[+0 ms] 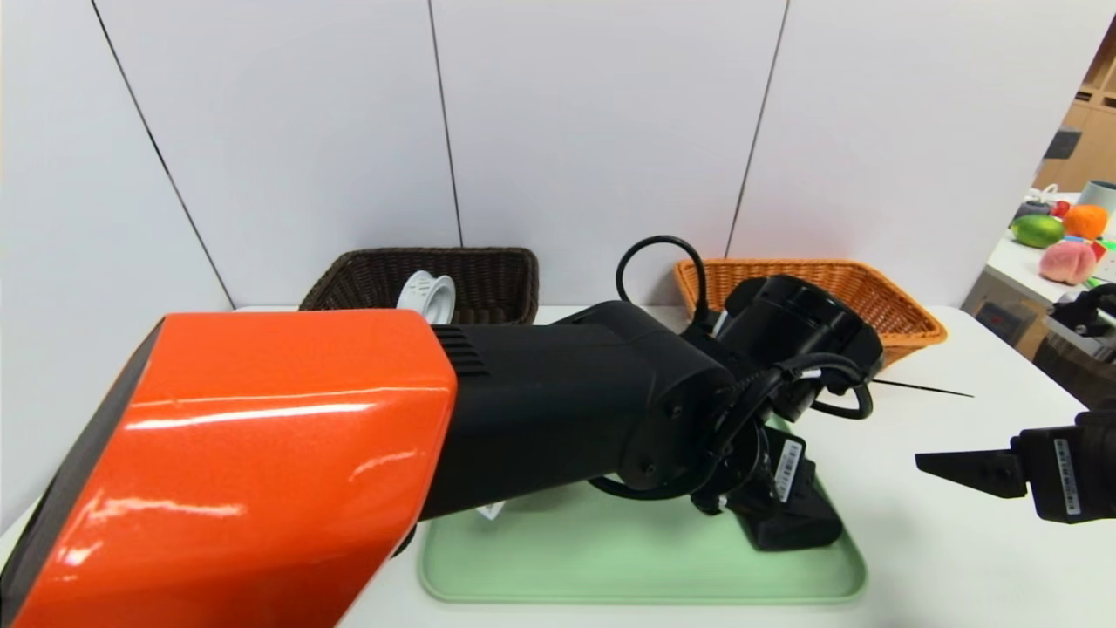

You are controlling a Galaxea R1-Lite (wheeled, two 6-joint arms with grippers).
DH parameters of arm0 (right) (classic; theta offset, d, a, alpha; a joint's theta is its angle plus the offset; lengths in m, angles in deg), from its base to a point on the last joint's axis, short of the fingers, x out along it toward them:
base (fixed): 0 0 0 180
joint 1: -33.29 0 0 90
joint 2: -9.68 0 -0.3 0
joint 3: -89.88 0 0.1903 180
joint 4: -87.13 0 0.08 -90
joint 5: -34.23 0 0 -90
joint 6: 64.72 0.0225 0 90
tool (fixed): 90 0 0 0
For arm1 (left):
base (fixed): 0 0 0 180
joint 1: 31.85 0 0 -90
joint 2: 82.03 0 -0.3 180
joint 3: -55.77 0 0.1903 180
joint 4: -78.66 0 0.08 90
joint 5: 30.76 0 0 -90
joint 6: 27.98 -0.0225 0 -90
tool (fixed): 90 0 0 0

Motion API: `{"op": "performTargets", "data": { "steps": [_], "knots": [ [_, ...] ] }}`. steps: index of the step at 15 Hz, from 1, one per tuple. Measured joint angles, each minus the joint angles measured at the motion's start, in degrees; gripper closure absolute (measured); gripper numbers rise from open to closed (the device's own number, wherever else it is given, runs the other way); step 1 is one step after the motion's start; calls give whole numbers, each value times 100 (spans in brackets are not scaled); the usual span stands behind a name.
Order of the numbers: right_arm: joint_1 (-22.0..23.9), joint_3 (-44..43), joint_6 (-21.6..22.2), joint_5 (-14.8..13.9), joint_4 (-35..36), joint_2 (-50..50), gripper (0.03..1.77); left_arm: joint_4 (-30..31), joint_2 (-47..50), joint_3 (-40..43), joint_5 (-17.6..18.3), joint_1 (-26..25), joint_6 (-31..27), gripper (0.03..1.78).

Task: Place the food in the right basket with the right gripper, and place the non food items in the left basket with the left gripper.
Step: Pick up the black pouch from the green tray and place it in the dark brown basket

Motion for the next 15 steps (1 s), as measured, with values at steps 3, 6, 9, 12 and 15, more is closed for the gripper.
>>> {"op": "performTargets", "data": {
  "steps": [3, 6, 9, 12, 15],
  "knots": [
    [-6, 108, -5, 9, 1, -74, 10, 389, -149, 0, 34, 2, -199, 12],
    [-12, 183, -15, 11, 6, -135, 10, 786, -254, -2, 138, 18, -391, 12],
    [-28, 224, -26, 11, 6, -166, 10, 1089, -367, -2, 199, 21, -523, 12],
    [-32, 265, -28, 11, 4, -184, 10, 1290, -505, -2, 199, 24, -686, 12],
    [-45, 299, -41, 20, 6, -212, 10, 1302, -592, -2, 191, 35, -714, 12]
  ]
}}
